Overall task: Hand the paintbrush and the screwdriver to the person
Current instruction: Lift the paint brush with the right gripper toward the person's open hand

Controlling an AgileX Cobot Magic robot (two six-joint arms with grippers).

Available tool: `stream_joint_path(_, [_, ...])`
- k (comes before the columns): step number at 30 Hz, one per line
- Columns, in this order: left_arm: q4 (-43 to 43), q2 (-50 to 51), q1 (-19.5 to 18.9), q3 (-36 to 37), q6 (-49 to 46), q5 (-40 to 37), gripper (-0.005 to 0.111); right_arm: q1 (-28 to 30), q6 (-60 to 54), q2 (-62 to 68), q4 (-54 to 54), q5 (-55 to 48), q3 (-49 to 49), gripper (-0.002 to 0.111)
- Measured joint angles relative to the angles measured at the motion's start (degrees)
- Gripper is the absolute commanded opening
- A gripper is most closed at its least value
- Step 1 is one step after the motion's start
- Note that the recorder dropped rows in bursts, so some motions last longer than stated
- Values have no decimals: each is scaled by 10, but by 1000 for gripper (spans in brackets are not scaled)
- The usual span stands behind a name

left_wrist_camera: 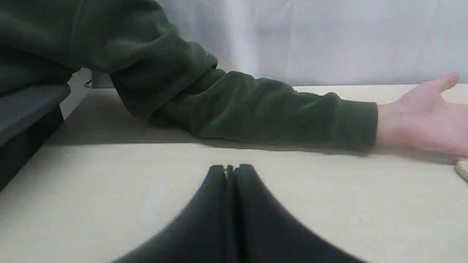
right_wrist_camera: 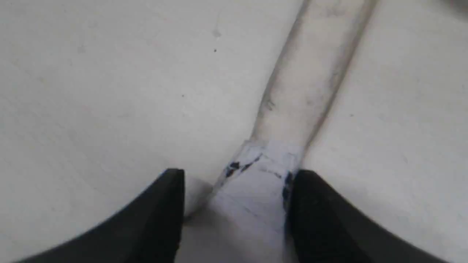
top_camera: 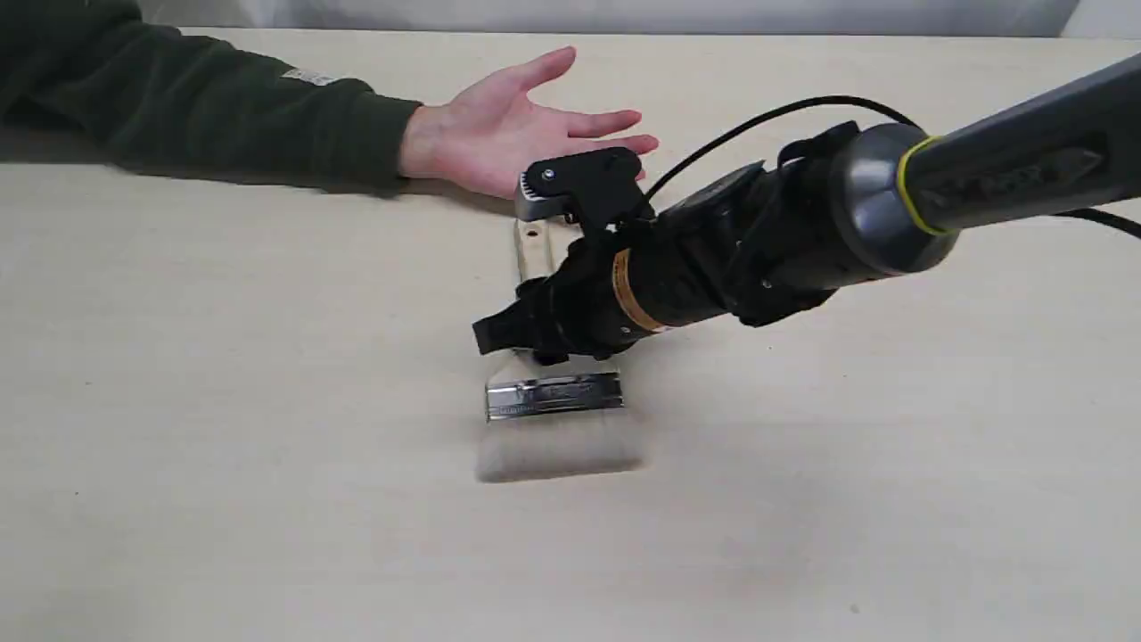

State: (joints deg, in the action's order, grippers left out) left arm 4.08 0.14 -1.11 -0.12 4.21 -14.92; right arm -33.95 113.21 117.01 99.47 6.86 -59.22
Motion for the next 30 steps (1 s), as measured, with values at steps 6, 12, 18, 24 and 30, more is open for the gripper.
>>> stream_joint_path(6, [0, 0, 0, 0, 0, 0, 0, 0, 0, -8, -8, -7, 18, 35])
stream_joint_path(12, [0, 0, 0, 0, 0, 0, 0, 0, 0, -9, -9, -4, 19, 38])
stream_joint_path(18, [0, 0, 0, 0, 0, 0, 0, 0, -2, -8, -4, 8, 9, 51])
stream_joint_path(24, [0, 0, 0, 0, 0, 0, 0, 0, 0, -3, -2, 13, -1, 49])
stream_joint_path(30, [0, 0, 0, 0, 0, 0, 0, 0, 0, -3, 0, 6, -1, 37])
